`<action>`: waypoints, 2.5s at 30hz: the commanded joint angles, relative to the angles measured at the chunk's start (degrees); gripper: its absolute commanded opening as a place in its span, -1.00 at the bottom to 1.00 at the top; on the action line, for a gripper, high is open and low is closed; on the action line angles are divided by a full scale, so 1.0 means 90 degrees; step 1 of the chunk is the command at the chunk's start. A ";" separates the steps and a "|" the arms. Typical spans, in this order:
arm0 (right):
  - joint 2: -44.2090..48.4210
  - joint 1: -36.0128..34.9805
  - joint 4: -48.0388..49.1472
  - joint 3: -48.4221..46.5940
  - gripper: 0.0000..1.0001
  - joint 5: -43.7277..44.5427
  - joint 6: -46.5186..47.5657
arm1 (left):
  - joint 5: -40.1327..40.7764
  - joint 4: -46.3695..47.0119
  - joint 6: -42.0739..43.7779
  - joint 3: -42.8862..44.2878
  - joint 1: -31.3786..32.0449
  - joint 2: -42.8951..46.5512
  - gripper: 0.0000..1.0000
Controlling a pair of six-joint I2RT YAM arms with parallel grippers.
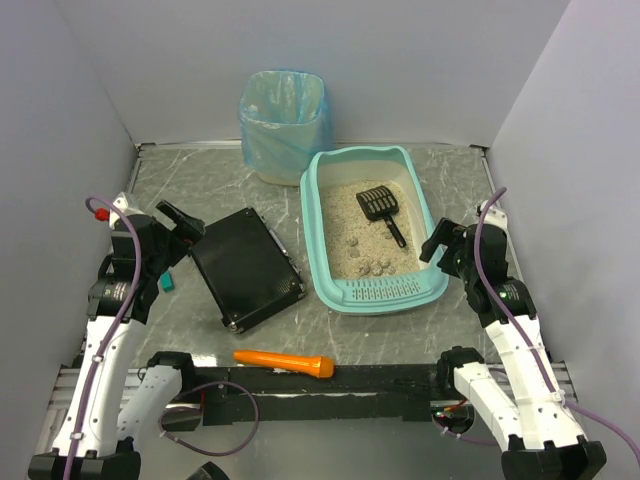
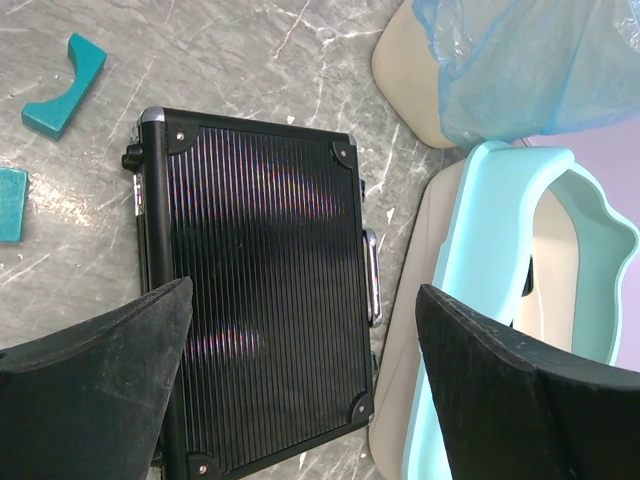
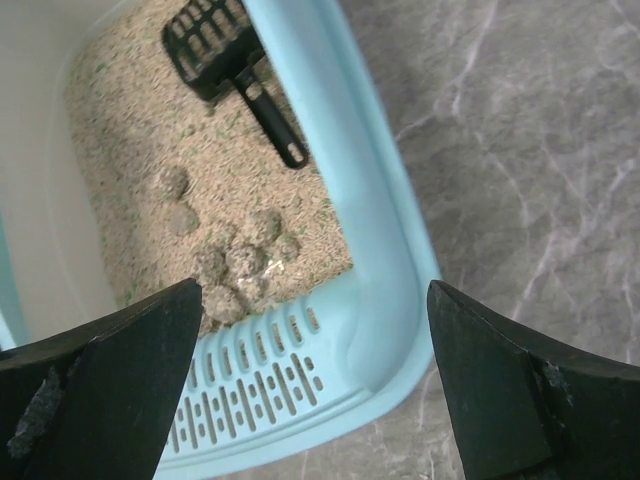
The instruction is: Clean the litter box
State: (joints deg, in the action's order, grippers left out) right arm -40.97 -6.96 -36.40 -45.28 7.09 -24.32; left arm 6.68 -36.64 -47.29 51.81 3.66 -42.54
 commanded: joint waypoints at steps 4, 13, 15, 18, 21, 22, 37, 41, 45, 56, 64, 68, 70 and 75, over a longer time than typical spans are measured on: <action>0.0119 0.0031 0.0374 -0.0115 1.00 -0.1626 0.0913 | -0.0214 0.0545 -0.0205 -0.0112 0.0013 -0.0107 0.94; -0.0857 -0.2418 0.0197 -0.0984 1.00 -0.0450 0.0701 | -0.0413 0.1015 -0.0136 -0.0064 0.0821 -0.1044 0.94; -0.1335 -0.2750 0.0246 -0.1316 1.00 -0.0398 0.0622 | -0.0351 0.1073 -0.0166 -0.0025 0.1057 -0.1161 0.94; -0.1931 -0.3171 0.0324 -0.1668 1.00 -0.0144 0.0505 | -0.0351 0.1220 -0.0127 -0.0024 0.1458 -0.1307 0.94; -0.2555 -0.3659 0.0675 -0.2009 1.00 -0.0105 0.0417 | -0.0079 0.1142 -0.0136 0.0073 0.1722 -0.1464 0.94; -0.2982 -0.3834 0.0714 -0.2291 1.00 -0.0085 0.0455 | -0.0039 0.1103 -0.0136 0.0102 0.1770 -0.1503 0.94; -0.4698 -0.4490 0.1017 -0.3175 1.00 0.1380 -0.0296 | 0.0168 0.2048 -0.0538 0.1507 0.2591 -0.4392 0.97; -0.4208 -0.4500 0.1242 -0.2607 1.00 0.1370 -0.0355 | 0.0069 0.2400 -0.0390 0.2123 0.2699 -0.5494 0.98; -0.3954 -0.4490 0.1184 -0.2382 1.00 0.1399 -0.0384 | -0.0253 0.2519 -0.0527 0.2494 0.2718 -0.6190 0.98; -0.3875 -0.4500 0.1144 -0.2079 1.00 0.1331 -0.0482 | 0.0039 0.1758 -0.0742 0.2330 0.2992 -0.7206 0.78; -0.3583 -0.4490 0.1398 -0.1835 1.00 0.1302 -0.0394 | 0.0977 0.0760 -0.0801 0.1227 0.2759 -0.7041 0.83; -0.3456 -0.4490 0.1408 -0.1766 1.00 0.1350 -0.0374 | 0.1016 0.0956 -0.0830 0.0515 0.2406 -0.6827 0.83; -0.3407 -0.4500 0.1427 -0.1747 1.00 0.1409 -0.0306 | 0.0928 0.1160 -0.0713 0.0309 0.2318 -0.6574 0.84; -0.3582 -0.4500 0.1556 -0.1872 0.99 0.1370 -0.0160 | -0.0215 0.2459 -0.0166 -0.0365 0.2308 -0.5879 0.82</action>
State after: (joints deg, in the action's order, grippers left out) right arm -73.80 -47.37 -24.84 -61.39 18.61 -26.98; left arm 6.22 -0.56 -56.05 57.87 26.74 -95.44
